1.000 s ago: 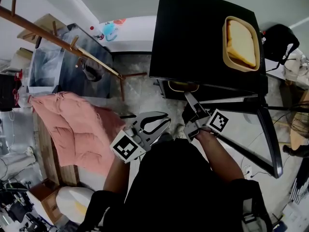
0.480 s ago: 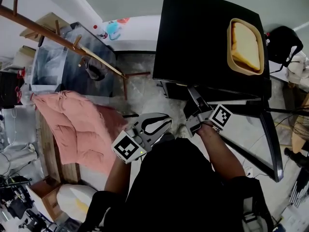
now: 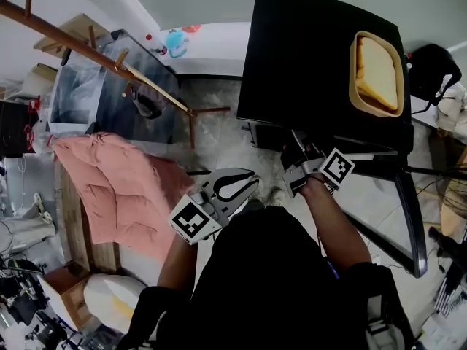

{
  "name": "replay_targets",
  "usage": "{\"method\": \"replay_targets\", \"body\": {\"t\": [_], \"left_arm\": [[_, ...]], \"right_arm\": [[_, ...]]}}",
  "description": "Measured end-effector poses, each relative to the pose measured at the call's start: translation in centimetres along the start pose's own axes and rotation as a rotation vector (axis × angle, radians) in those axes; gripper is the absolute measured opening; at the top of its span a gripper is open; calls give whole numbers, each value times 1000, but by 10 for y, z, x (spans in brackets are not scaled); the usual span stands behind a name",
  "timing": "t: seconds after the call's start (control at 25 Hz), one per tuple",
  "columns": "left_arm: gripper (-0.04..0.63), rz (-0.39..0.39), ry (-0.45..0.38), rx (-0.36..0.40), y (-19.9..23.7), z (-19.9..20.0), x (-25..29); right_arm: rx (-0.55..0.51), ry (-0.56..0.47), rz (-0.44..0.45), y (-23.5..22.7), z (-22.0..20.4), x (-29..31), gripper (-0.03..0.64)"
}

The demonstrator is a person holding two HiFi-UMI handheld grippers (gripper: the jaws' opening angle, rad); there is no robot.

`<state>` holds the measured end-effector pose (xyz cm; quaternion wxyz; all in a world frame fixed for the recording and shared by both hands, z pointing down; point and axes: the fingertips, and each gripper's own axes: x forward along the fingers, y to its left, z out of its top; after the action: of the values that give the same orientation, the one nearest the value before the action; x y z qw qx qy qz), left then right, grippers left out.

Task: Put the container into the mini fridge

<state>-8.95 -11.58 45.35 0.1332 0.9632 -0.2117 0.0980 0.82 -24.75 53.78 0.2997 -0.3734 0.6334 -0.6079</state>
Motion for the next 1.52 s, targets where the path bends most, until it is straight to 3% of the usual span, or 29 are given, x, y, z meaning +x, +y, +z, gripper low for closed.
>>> {"method": "replay_targets", "body": {"t": [0.36,0.56,0.68,1.0,1.32,1.52], "left_arm": [[63,-8,-5,0,-7,-3,1],[63,-7,-7,7,-9,-2,2],[63,0,-13,9,-7,0,1],[63,23,-3,33,1,-3,-8],[63,61,-6,2,7,-3,-15],[63,63,-7,17,7,-3,-16]], "right_arm": [[-47,55,-6,4,-18,-14,219],[-111,49,-69,1,-15,-15,112],[-122,45,-70,4,-10,-9,97],[-145,62,-94,-1,-7,10,81],[-179,52,-101,-1,6,21,77],[-179,64,-71,7,0,23,72]]}}
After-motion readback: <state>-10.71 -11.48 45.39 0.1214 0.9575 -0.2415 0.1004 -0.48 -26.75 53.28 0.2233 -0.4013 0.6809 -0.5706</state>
